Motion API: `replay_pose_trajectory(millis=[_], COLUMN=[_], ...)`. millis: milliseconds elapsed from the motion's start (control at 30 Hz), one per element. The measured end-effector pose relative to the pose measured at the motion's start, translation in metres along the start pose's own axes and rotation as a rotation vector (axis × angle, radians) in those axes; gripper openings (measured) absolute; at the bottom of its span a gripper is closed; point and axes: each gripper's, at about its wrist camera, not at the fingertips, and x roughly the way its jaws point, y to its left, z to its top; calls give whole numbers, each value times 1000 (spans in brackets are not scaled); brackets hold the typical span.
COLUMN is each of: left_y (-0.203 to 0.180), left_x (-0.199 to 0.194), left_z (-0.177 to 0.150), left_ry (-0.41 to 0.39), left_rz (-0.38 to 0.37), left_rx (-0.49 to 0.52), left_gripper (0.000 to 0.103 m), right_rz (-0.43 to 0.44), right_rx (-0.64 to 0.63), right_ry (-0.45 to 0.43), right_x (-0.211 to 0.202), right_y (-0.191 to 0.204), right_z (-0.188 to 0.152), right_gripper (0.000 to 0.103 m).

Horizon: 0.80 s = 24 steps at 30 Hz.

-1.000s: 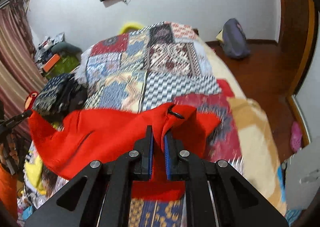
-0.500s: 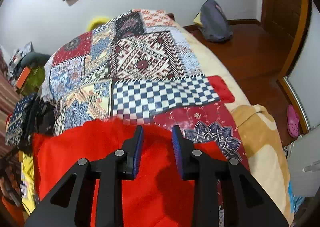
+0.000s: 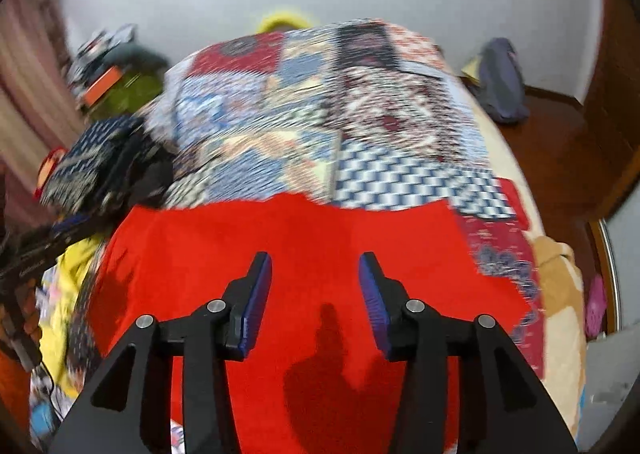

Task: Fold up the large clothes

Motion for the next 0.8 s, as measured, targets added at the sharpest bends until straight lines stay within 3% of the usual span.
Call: replay_pose_trajectory(millis=[100,367,533,600,667,800], left_y=[-19,-43,-34,-28,-19,2], left_x=[1,25,48,48,44,37], left_z=[-10,-42,-63,-71,-79,-94], left_ry=[3,69,140,133,116,106], left_rz=[-7,-29,3,11,30,50], left_rx=[31,54,13,-7,-36,-108], left_gripper=[44,51,52,62,70,77], right_rz=[16,22,-64,-108,-117,-103], right_rx=[-67,-190,-238,-236,-222,-142], right_ry=[28,139,167,149,140,142], right_x=[11,45,58,53,47,39], right_y=[29,74,72,67,57,32], right_z=[-11,-42,-57,-61,-64,-68], right_gripper=[42,46,56,72,73,79])
